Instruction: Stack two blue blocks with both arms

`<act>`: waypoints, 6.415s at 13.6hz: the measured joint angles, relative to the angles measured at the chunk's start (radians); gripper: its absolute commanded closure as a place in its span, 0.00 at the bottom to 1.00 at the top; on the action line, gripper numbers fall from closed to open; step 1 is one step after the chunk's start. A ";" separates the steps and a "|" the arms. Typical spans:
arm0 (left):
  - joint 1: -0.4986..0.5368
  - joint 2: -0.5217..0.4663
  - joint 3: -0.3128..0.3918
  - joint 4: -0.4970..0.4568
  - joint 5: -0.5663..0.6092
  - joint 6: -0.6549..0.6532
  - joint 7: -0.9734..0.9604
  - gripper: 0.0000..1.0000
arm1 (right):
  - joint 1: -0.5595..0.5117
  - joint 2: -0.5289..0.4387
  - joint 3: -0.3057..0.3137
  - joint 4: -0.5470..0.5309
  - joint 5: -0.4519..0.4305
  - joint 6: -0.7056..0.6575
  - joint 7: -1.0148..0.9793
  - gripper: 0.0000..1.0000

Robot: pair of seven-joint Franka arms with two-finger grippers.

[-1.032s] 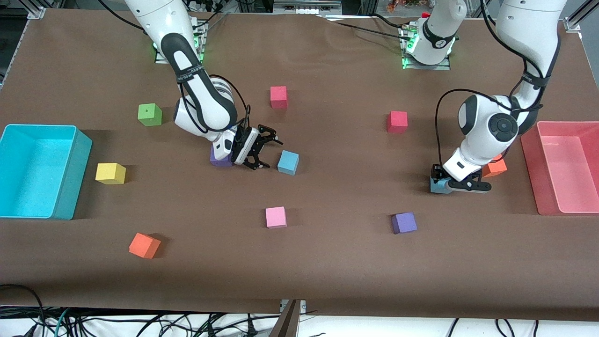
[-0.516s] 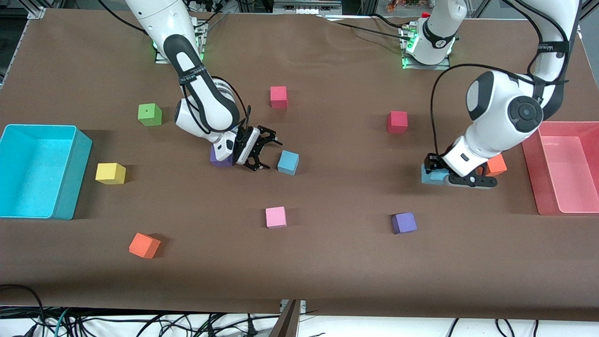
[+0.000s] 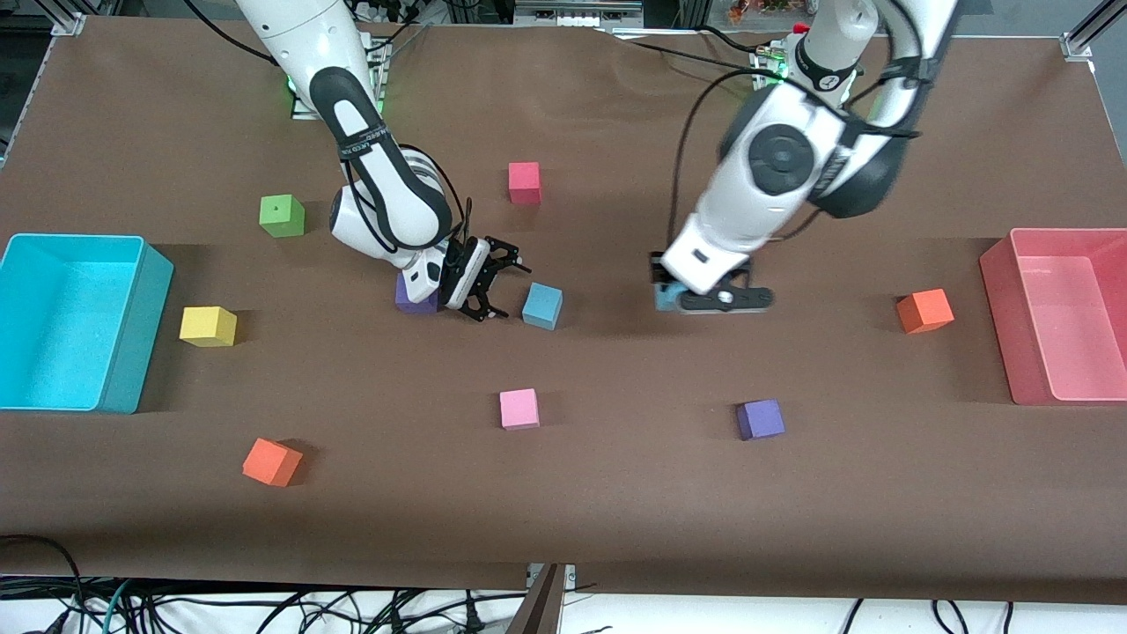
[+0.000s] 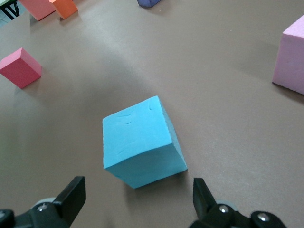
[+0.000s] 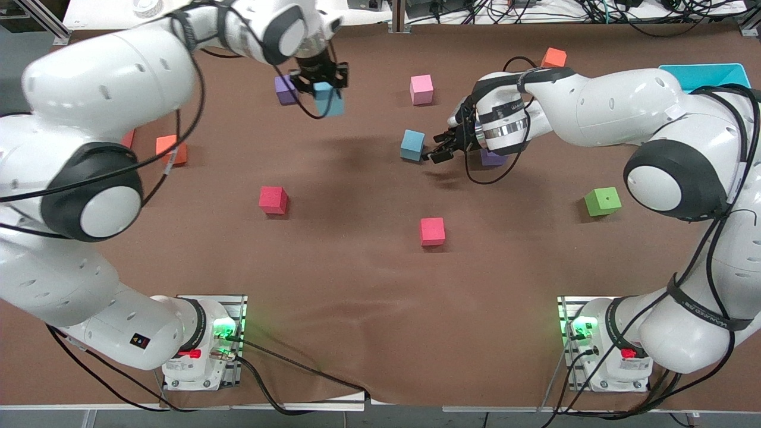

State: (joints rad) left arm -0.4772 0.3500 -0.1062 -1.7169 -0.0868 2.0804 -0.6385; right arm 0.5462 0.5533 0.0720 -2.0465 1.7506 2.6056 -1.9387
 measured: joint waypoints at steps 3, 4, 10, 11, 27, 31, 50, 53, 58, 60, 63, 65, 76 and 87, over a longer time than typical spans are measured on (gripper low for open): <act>-0.120 0.125 0.000 0.133 0.000 0.001 -0.138 1.00 | 0.000 0.000 0.000 0.000 0.000 0.000 -0.002 0.00; -0.149 0.165 0.001 0.177 0.000 0.001 -0.169 1.00 | 0.000 0.000 0.000 0.000 0.000 0.000 -0.002 0.00; -0.215 0.318 0.010 0.344 0.000 0.002 -0.257 1.00 | 0.000 0.001 0.000 0.000 0.000 0.001 -0.002 0.00; -0.216 0.329 0.010 0.358 0.000 0.002 -0.258 1.00 | 0.000 0.001 0.000 0.000 0.000 0.001 -0.002 0.00; -0.259 0.421 0.027 0.400 0.034 0.069 -0.161 1.00 | 0.000 0.002 0.000 0.000 0.000 0.001 -0.003 0.00; -0.272 0.433 0.028 0.400 0.034 0.070 -0.160 1.00 | 0.000 0.003 0.000 0.000 0.000 0.001 -0.003 0.00; -0.252 0.396 0.066 0.417 0.034 0.074 -0.160 0.00 | 0.000 -0.009 0.000 -0.024 0.000 0.007 -0.008 0.00; -0.194 0.332 0.071 0.407 0.034 0.021 -0.160 0.00 | -0.003 -0.055 -0.002 -0.071 0.000 0.023 -0.007 0.00; 0.015 0.121 0.053 0.271 -0.039 -0.122 -0.095 0.00 | -0.019 -0.135 -0.008 -0.108 -0.064 0.003 0.127 0.00; 0.098 0.029 0.047 0.239 -0.041 -0.246 -0.031 0.00 | -0.042 -0.171 -0.011 -0.112 -0.184 -0.066 0.269 0.00; 0.208 -0.083 0.043 0.200 -0.041 -0.380 0.072 0.00 | -0.076 -0.243 -0.087 -0.120 -0.447 -0.241 0.494 0.00; 0.292 -0.151 0.043 0.165 -0.041 -0.436 0.174 0.00 | -0.090 -0.281 -0.176 -0.122 -0.608 -0.380 0.557 0.00; 0.493 -0.443 0.048 -0.032 0.095 -0.500 0.473 0.00 | -0.190 -0.435 -0.317 0.213 -1.451 -0.832 1.148 0.00; 0.498 -0.444 0.046 -0.044 0.095 -0.488 0.486 0.00 | -0.501 -0.518 -0.094 0.405 -1.773 -1.024 1.933 0.00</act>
State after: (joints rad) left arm 0.0205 -0.0942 -0.0601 -1.7605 0.0081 1.5925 -0.1528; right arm 0.0447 0.0349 -0.0221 -1.6411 -0.0221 1.5816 -0.0059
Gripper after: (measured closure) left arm 0.000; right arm 0.000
